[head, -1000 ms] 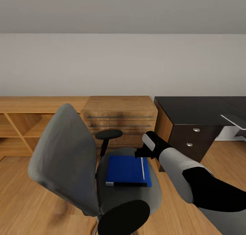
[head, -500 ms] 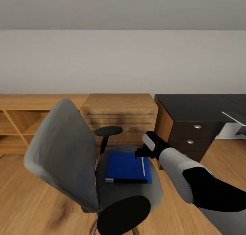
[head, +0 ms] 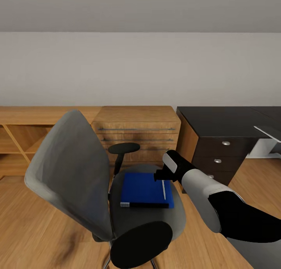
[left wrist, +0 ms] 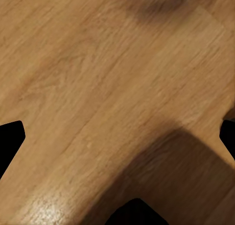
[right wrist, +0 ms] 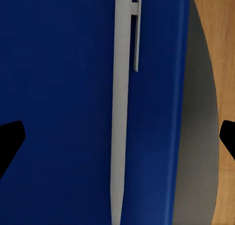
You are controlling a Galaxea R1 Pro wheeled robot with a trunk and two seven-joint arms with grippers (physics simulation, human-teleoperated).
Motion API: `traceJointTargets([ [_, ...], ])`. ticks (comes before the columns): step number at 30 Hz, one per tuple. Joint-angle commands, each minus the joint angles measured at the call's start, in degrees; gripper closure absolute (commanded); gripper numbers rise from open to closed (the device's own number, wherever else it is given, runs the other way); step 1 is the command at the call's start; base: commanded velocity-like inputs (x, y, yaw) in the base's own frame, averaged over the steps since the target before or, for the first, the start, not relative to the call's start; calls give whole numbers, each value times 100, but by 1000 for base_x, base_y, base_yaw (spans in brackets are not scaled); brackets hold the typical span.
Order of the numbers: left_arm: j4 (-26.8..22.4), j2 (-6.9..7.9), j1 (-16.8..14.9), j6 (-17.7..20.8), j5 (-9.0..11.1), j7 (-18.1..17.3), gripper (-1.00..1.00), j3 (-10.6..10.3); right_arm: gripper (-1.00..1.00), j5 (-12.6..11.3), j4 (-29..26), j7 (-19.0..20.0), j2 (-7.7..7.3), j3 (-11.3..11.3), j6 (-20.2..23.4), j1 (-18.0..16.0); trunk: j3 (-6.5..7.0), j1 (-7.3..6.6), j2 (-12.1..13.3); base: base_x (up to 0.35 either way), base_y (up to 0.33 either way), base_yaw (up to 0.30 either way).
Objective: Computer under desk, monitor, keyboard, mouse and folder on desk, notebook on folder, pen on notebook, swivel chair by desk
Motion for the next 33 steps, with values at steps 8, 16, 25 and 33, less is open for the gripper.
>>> traceJointTargets([
  [8, 6, -1, -3, -5, 51, -41, -100, 11, -100, -61, -5, -52, 0, 33, 13, -3, -5, -1, -2, 0, 0, 0],
  [16, 6, -1, -3, -6, 51, -43, -100, 11, -100, -60, -5, -52, 0, 32, 13, -3, -5, -1, -2, 0, 0, 0],
  [25, 6, -1, -3, -5, 51, -43, -100, 11, -100, -60, -5, -52, 0, 30, 13, -3, -113, 131, -243, 0, 0, 0],
  [33, 6, 4, -3, -5, 51, -42, -100, 11, -100, -59, -5, -52, 0, 35, 13, -3, -131, 153, -283, 0, 0, 0],
])
